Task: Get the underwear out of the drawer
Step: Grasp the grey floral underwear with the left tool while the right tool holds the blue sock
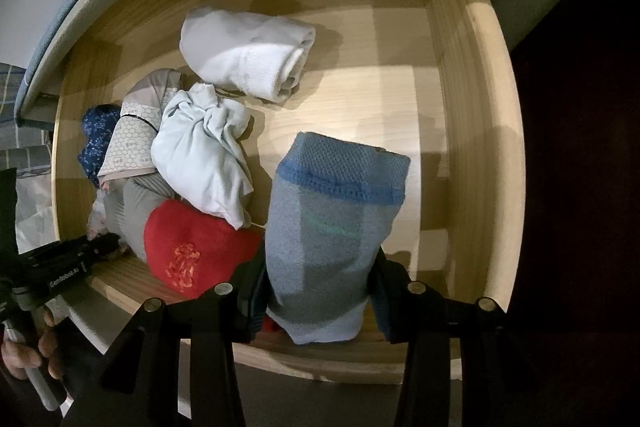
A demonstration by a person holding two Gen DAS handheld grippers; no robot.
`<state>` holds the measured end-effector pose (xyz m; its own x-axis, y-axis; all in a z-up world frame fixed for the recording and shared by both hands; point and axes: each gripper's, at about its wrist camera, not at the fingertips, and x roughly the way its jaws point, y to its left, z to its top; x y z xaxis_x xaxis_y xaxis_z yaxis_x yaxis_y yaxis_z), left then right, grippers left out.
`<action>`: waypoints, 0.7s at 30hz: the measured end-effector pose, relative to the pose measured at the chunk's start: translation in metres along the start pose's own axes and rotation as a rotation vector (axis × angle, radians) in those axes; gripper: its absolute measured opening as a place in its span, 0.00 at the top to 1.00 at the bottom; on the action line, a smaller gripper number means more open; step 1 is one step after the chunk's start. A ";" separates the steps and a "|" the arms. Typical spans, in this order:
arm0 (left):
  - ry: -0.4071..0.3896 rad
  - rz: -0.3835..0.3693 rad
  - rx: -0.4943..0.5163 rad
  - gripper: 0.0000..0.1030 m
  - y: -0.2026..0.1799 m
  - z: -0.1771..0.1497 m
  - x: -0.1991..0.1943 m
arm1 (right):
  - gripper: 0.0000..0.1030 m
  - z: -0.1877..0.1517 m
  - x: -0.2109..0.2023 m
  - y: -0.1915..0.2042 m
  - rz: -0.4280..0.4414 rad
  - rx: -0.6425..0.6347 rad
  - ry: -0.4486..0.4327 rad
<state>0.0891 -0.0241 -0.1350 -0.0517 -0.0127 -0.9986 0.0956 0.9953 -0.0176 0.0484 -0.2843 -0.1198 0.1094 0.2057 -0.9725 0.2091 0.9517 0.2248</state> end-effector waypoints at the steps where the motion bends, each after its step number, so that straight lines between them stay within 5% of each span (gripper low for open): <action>1: -0.010 -0.001 -0.001 0.80 0.000 -0.001 -0.002 | 0.61 0.000 -0.001 -0.001 0.001 0.001 0.000; 21: -0.192 -0.113 0.021 0.80 0.020 -0.020 -0.076 | 0.61 0.004 0.002 0.006 -0.018 0.001 -0.010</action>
<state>0.0745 -0.0013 -0.0587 0.1268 -0.1438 -0.9815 0.1207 0.9843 -0.1286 0.0541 -0.2792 -0.1199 0.1150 0.1864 -0.9757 0.2125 0.9549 0.2075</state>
